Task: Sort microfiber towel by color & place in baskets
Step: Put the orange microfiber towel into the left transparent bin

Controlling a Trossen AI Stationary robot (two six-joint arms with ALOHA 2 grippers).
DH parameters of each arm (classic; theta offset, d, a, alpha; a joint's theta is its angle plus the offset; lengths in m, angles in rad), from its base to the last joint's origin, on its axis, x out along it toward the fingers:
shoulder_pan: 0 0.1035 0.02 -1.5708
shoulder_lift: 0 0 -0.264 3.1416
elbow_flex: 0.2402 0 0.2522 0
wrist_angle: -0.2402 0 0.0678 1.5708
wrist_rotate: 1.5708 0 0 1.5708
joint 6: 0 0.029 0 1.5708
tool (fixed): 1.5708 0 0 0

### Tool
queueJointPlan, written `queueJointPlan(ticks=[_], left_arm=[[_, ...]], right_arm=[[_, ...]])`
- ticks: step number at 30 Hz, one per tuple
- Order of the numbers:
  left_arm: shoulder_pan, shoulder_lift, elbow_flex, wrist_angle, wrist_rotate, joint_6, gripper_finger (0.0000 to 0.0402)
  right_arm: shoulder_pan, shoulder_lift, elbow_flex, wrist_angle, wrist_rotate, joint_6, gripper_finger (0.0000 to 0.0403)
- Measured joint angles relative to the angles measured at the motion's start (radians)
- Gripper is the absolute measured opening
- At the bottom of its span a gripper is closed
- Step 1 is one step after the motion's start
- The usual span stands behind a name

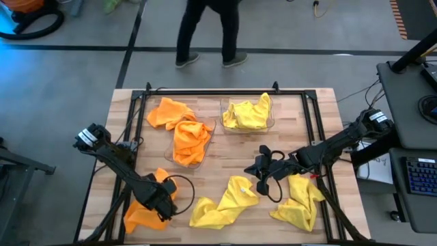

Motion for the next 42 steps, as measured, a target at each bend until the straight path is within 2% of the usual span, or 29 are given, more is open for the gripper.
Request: queueJointPlan(ticks=[2, 5, 10, 18, 24, 32, 37, 42], left_arm=[[0.000, 0.000, 0.018, -0.001, 0.000, 0.021, 0.0013], [0.000, -0.001, 0.063, -0.012, -0.010, 0.049, 0.0005], [-0.022, -0.002, 0.198, -0.089, -0.115, 0.112, 0.0001], [-0.117, -0.002, 0.462, -0.303, -0.388, 0.106, 0.0000], [-0.210, 0.000, 0.583, -0.423, -0.639, 0.092, 0.0000], [-0.298, 0.000, 0.670, -0.476, -0.952, 0.117, 0.0000], [-0.298, 0.000, 0.686, -0.475, -1.239, 0.199, 0.0000], [-0.249, 0.000, 0.686, -0.475, -1.329, 0.295, 0.0000]], right_arm=[[0.000, 0.000, 0.000, 0.000, 0.000, 0.000, 0.0009], [0.000, 0.000, 0.000, 0.000, 0.000, -0.002, 0.0009], [0.000, 0.000, 0.000, 0.000, 0.000, -0.011, 0.0009], [0.000, 0.000, 0.000, 0.000, 0.000, -0.015, 0.0009], [0.000, 0.000, 0.000, 0.000, 0.000, -0.020, 0.0009], [0.000, 0.000, 0.000, 0.000, 0.000, -0.023, 0.0009], [0.000, 0.000, 0.000, 0.005, 0.000, -0.027, 0.0009], [0.000, 0.000, 0.000, 0.008, 0.000, -0.027, 0.0009]])
